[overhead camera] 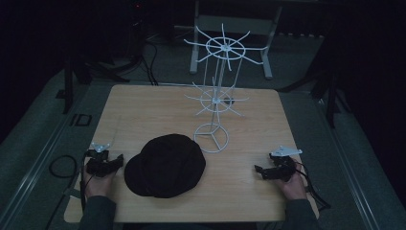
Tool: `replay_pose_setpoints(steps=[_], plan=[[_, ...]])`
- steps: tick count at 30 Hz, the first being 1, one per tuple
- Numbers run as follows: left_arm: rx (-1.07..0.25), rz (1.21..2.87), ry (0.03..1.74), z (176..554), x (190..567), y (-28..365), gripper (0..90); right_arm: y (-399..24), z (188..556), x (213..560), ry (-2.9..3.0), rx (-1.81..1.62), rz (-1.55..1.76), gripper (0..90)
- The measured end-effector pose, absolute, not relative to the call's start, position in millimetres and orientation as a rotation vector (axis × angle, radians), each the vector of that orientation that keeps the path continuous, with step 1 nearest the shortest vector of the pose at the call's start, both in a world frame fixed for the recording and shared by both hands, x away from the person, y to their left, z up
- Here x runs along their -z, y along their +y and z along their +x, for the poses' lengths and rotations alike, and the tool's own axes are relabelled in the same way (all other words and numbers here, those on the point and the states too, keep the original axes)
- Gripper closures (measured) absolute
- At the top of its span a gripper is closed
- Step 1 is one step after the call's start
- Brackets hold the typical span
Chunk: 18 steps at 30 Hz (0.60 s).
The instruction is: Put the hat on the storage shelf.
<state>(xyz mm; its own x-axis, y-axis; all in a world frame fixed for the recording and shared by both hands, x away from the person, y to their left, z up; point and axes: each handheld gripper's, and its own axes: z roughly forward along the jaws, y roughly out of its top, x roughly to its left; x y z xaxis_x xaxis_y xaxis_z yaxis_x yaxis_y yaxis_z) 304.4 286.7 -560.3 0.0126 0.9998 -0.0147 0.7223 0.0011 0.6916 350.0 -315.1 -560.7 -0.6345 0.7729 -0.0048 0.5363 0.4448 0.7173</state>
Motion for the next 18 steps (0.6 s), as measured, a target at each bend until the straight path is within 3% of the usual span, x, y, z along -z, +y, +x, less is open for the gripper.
replay_pose_setpoints(steps=[6, 18], plan=[[-0.642, 1.772, 1.754, 303, 555, 287, 48.0, -315, 350, 561, 2.369, -0.998, 1.117, 11.9], [-0.582, 1.847, 1.615, 302, 532, 278, 48.2, -315, 350, 561, 2.368, -0.998, 1.117, 11.9]])
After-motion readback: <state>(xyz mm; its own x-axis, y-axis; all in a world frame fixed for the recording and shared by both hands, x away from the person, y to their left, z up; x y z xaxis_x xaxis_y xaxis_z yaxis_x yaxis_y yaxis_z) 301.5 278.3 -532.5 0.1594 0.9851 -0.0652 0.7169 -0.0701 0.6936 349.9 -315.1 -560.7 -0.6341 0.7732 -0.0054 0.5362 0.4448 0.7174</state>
